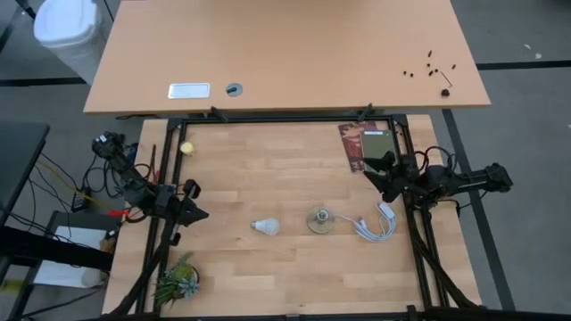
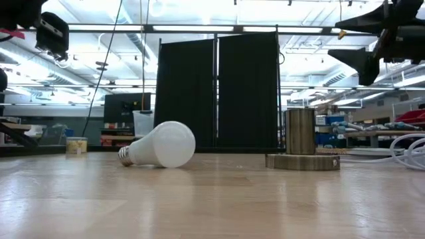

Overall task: Screw lightbulb
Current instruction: Insert the lightbulb into the lamp

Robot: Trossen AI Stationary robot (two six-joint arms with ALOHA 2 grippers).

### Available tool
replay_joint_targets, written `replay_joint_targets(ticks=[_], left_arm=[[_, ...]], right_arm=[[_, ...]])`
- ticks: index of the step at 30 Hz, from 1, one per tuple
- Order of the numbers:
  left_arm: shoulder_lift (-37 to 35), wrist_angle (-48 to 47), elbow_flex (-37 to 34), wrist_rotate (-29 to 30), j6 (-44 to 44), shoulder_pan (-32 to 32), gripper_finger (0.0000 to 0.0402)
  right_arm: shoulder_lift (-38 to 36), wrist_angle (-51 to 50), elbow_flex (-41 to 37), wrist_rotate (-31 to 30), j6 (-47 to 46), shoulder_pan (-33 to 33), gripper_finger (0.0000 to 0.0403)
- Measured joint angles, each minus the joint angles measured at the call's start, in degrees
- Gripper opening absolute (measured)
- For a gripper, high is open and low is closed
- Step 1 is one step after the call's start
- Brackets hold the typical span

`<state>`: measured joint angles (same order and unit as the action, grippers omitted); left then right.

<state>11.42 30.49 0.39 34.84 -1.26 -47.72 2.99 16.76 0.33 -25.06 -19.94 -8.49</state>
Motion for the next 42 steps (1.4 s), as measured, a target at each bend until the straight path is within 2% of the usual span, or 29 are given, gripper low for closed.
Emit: replay_joint_targets(ticks=[4,13,19,25,31,33,38,42], left_arm=[[0.02,0.49,0.01,3.57,-0.02,0.0,0.0012],[0.0,-0.11,0.01,8.72,0.03,0.04,0.0012],[0.0,0.1,0.01,8.82,0.15,0.02,0.0012],[0.0,-0.43,0.01,8.8,-0.33,0.02,0.0012],[0.12,-1.24,0.01,8.15,4.99,0.03,0.0012],[0.4,-1.01,0.15,8.87,3.37,0.65,0.0012],[4.36,-5.51,5.48,10.28,2.93,2.66,0.0012],[11.94,-10.34,10.33,11.79,2.98,3.76,0.0012]], right_arm=[[3.74,0.89,0.01,3.58,0.66,0.0,0.0309],[14.21,2.11,2.3,3.7,3.53,0.0,0.0309],[20.58,6.37,6.64,3.72,11.55,-0.08,0.0309],[28.74,5.92,13.21,4.16,15.6,-2.87,0.0309],[38.46,5.56,18.68,4.2,18.66,-5.1,0.0309],[40.96,5.31,20.09,4.21,18.64,-5.09,0.0309],[45.85,4.18,23.86,4.21,18.34,-5.05,0.0309],[48.75,-0.38,27.62,4.24,17.39,-4.53,0.0309]])
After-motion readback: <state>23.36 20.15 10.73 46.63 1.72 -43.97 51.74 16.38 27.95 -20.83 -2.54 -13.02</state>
